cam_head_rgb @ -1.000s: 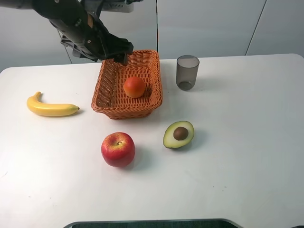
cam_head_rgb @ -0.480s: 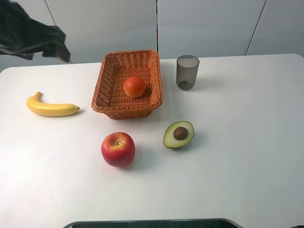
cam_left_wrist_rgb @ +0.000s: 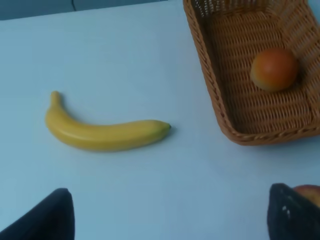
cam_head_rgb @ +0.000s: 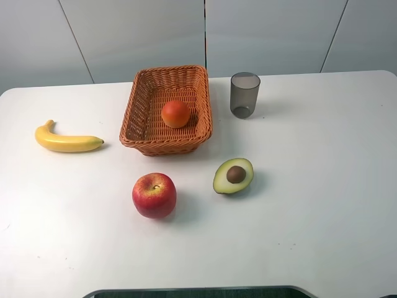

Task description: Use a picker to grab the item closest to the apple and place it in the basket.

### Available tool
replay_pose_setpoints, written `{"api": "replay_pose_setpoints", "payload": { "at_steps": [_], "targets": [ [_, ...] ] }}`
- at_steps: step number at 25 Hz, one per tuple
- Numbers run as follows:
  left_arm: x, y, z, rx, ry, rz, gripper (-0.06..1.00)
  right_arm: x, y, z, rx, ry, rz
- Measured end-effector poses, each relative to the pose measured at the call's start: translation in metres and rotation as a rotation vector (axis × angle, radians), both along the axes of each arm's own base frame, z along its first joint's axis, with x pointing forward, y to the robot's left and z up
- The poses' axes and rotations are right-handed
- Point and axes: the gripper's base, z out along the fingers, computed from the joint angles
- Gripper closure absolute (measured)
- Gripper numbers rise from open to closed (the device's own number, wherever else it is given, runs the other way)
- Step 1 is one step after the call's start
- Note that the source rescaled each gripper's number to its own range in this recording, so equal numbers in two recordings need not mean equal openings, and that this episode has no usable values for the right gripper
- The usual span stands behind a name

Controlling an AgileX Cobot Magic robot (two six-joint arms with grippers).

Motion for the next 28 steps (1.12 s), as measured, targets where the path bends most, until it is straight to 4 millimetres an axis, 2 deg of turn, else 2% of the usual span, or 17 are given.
{"api": "replay_pose_setpoints", "payload": {
  "at_steps": [5,9,17,21,28],
  "targets": [
    [-0.046,0.018,0.004,0.025,-0.096,-0.023,-0.05,0.0,0.0,0.0,0.0,0.0,0.0],
    [-0.076,0.027,-0.006,0.026,-0.152,-0.05,-0.05,0.0,0.0,0.0,0.0,0.0,0.0],
    [-0.125,0.043,-0.046,0.045,-0.303,-0.106,-0.05,0.0,0.0,0.0,0.0,0.0,0.0],
    [-0.129,0.044,-0.063,0.05,-0.273,-0.108,-0.05,0.0,0.0,0.0,0.0,0.0,0.0],
    [-0.129,0.04,-0.064,0.007,-0.281,-0.137,-0.05,0.0,0.0,0.0,0.0,0.0,0.0]
  ]
}}
